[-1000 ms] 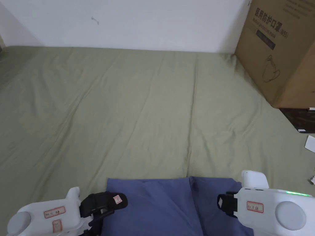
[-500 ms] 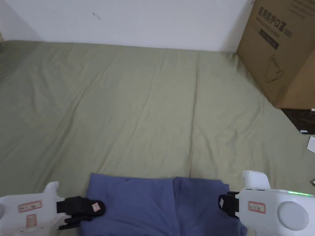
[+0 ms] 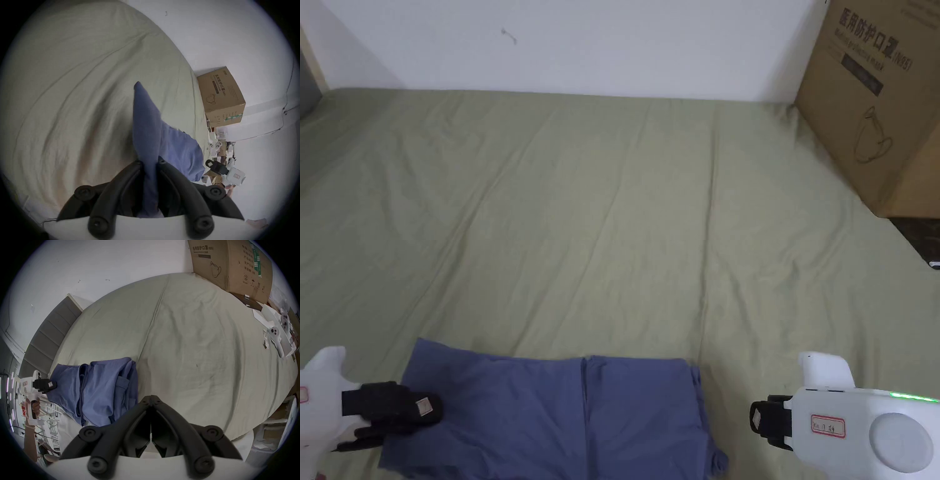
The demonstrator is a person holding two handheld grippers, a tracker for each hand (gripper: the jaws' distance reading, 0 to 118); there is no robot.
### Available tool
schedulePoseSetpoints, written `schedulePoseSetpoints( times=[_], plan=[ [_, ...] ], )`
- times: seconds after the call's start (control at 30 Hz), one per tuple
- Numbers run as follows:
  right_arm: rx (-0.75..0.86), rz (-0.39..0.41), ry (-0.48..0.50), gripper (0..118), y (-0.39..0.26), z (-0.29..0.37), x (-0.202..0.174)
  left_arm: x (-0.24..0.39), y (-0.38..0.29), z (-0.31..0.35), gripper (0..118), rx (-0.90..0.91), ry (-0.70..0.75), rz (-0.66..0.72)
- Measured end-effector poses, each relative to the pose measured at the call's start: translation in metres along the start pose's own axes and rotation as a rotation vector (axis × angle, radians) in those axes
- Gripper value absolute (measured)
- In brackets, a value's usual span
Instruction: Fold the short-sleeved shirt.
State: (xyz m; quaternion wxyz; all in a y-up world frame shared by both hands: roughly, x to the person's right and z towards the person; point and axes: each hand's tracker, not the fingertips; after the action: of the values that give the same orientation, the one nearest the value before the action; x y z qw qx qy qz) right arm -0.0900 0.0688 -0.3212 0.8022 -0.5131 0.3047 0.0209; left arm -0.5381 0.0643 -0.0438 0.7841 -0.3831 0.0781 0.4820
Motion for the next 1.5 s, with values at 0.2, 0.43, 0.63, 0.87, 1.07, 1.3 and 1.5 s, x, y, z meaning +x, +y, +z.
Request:
schedulePoseSetpoints(
  times=[0.2,0.43,0.63,0.87,1.07,1.3,1.5],
  plan=[
    [0.019,-0.01,0.004,0,0.002,0.007,0.011,0.094,-0.004,0.015,9,0.052,-0.112,-0.142],
    [0.042,-0.067,0.003,0,-0.002,0.015,0.035,0.199,-0.034,-0.037,9,-0.051,-0.071,-0.378],
    [0.05,-0.122,-0.017,0,-0.013,0.024,0.059,0.236,-0.057,-0.14,35,-0.237,0.014,-0.513],
    [0.038,-0.191,-0.05,0,-0.024,0.027,0.085,0.241,-0.067,-0.204,104,-0.356,0.036,-0.442],
    [0.036,-0.203,-0.055,0,-0.026,0.026,0.089,0.222,-0.024,-0.164,110,-0.229,-0.052,-0.314],
    [0.034,-0.186,-0.028,0,-0.023,0.017,0.077,0.172,-0.027,-0.131,3,-0.139,0.072,-0.288],
    [0.027,-0.162,-0.01,0,-0.022,0.014,0.068,0.159,-0.062,-0.154,3,-0.226,-0.014,-0.218]
  ],
)
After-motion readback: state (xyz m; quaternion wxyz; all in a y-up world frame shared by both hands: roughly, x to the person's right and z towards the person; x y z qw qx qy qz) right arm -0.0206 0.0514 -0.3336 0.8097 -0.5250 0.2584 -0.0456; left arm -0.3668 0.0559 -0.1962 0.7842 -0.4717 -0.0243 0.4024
